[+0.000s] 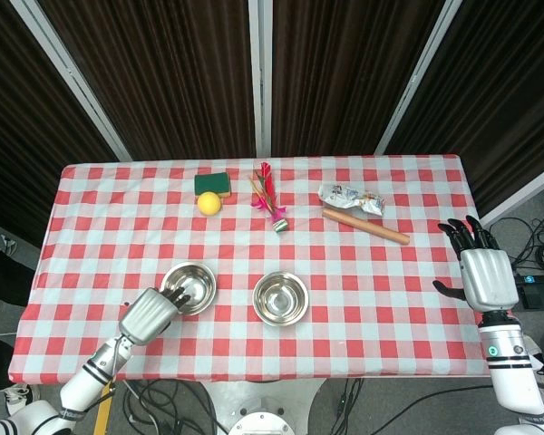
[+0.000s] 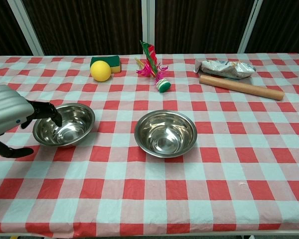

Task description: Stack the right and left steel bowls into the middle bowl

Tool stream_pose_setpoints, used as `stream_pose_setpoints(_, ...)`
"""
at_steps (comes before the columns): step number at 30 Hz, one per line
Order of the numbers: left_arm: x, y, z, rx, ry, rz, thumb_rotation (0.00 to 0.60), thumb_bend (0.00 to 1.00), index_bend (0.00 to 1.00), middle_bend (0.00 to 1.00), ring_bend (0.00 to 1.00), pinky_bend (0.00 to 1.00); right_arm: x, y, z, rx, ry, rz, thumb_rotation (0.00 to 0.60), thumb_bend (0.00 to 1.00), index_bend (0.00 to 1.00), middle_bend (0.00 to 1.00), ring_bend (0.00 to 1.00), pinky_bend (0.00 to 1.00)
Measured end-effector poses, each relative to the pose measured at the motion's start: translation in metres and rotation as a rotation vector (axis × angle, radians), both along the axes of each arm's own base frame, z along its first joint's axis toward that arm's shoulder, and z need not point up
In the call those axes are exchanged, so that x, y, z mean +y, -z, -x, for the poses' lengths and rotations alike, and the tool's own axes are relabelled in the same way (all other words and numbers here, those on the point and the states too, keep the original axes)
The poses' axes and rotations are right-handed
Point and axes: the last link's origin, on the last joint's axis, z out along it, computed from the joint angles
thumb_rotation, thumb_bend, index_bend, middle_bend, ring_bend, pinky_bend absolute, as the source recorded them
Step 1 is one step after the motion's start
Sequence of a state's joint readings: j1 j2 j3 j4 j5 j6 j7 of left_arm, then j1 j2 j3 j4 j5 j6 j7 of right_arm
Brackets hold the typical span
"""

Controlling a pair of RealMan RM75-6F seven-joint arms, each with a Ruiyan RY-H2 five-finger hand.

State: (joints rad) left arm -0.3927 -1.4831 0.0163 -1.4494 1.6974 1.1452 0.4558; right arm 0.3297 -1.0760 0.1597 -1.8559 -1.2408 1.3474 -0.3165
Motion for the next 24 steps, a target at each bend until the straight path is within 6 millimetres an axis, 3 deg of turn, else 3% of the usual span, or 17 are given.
stream_pose_setpoints(17, 0.01, 0.023, 0.004, 0.029, -0.004, 0.008, 0.6, 0.25, 0.46, 0.49, 0.79, 0.86, -0.005, 0.006, 0.003, 0.008, 0.017, -0.02, 0.6, 0.01, 0.16, 0.15, 0.05, 0.18)
stream_pose_setpoints(24, 0.017, 0.031, 0.009, 0.045, -0.021, -0.006, 0.6, 0.28, 0.52, 0.55, 0.83, 0.89, -0.005, 0.006, 0.007, 0.01, 0.028, -0.022, 0.6, 0.02, 0.16, 0.15, 0.05, 0.18)
